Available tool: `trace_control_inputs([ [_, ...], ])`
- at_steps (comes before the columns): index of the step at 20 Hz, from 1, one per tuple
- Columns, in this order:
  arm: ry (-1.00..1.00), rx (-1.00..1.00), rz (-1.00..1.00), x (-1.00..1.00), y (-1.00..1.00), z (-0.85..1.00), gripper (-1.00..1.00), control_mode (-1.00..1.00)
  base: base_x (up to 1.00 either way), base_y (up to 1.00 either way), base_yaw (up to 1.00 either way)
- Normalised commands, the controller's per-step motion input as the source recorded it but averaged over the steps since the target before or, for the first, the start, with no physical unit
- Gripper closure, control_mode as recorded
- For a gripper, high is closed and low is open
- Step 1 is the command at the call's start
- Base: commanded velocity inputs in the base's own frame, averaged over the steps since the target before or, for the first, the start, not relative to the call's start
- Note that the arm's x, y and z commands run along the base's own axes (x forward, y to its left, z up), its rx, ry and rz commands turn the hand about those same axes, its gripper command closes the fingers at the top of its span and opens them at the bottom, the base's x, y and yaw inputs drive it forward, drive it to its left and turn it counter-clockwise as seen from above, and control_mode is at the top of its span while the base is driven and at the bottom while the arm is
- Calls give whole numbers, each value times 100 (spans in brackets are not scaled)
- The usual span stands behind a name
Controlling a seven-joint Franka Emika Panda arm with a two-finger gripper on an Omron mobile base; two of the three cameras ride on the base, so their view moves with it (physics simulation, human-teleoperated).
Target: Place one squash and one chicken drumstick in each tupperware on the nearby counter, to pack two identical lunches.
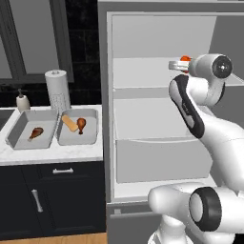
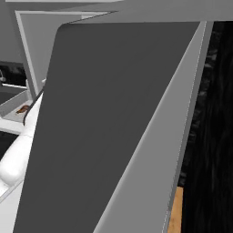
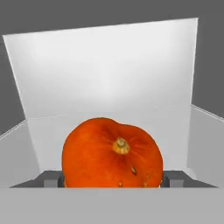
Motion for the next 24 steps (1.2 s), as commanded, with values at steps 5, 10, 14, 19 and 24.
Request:
trace_control_inputs([
  [5, -26, 0, 0, -100, 38, 75, 100, -100, 0, 0, 0],
  [10, 19, 1, 1, -100, 26, 67, 100, -100, 0, 0, 0],
  [14, 82, 20, 0, -100, 0, 6, 100, -100, 0, 0, 0],
  [19, 92, 21, 1, -100, 1, -48, 100, -100, 0, 0, 0],
  [24, 69, 13, 2, -80, 2, -67, 100, 100, -20, 1, 1],
])
